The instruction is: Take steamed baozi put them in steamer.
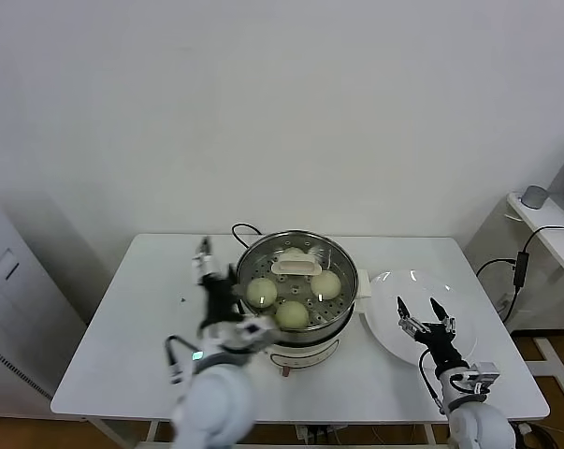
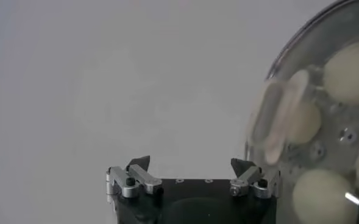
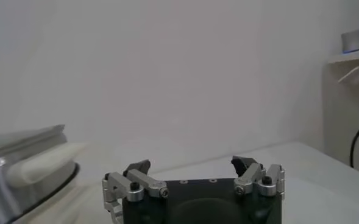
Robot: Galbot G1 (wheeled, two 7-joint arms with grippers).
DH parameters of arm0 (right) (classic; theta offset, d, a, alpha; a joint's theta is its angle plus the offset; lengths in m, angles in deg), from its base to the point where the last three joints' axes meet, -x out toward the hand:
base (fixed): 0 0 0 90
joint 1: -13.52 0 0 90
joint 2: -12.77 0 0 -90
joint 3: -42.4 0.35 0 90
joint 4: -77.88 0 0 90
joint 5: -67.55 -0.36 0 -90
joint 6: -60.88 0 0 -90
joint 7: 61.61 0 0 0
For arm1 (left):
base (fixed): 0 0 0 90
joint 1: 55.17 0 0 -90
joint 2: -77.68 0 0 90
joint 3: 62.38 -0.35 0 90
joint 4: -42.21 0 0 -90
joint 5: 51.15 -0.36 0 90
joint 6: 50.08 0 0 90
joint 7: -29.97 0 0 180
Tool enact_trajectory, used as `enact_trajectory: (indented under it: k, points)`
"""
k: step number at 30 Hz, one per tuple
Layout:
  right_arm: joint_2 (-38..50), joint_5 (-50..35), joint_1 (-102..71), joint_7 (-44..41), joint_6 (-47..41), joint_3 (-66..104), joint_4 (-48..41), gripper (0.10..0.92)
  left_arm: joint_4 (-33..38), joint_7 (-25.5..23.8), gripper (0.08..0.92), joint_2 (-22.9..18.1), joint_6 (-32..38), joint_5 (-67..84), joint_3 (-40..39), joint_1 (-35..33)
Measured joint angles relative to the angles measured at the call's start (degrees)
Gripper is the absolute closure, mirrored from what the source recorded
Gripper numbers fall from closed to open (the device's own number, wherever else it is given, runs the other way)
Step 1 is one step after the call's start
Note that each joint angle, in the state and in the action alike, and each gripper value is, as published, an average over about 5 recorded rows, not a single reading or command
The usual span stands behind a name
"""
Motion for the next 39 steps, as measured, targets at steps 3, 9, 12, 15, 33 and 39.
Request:
enact_trajectory:
  k: [3, 9, 12, 15, 33, 39]
  points:
    - [0.42, -0.05, -0.88, -0.27, -0.03, -0.23, 0.98, 0.203, 1.63, 1.85, 0.177, 1.82, 0.00, 10.96, 6.96, -2.82]
    - [0.60, -0.25, -2.90, 0.42, -1.37, -0.35, 3.54, 0.203, 2.55, 4.61, 0.177, 3.38, 3.34, 33.16, 17.61, -8.82]
    - [0.47, -0.25, -3.95, 1.04, -2.30, -0.40, 5.01, 0.203, 2.03, 5.69, 0.177, 3.43, 8.92, 42.49, 20.78, -11.75]
    - [0.25, -0.20, -5.05, 1.76, -2.97, -0.60, 6.26, 0.203, 1.50, 6.73, 0.177, 3.35, 15.51, 50.02, 22.82, -14.43]
    - [0.81, -0.34, -10.99, 5.19, -4.10, -1.18, 10.64, 0.203, -0.70, 12.75, 0.177, 1.03, 36.15, 65.63, 26.28, -23.86]
    - [1.08, -0.33, -12.95, 5.70, -4.24, -1.20, 12.08, 0.203, -0.88, 13.47, 0.177, 0.62, 37.95, 66.72, 26.60, -25.66]
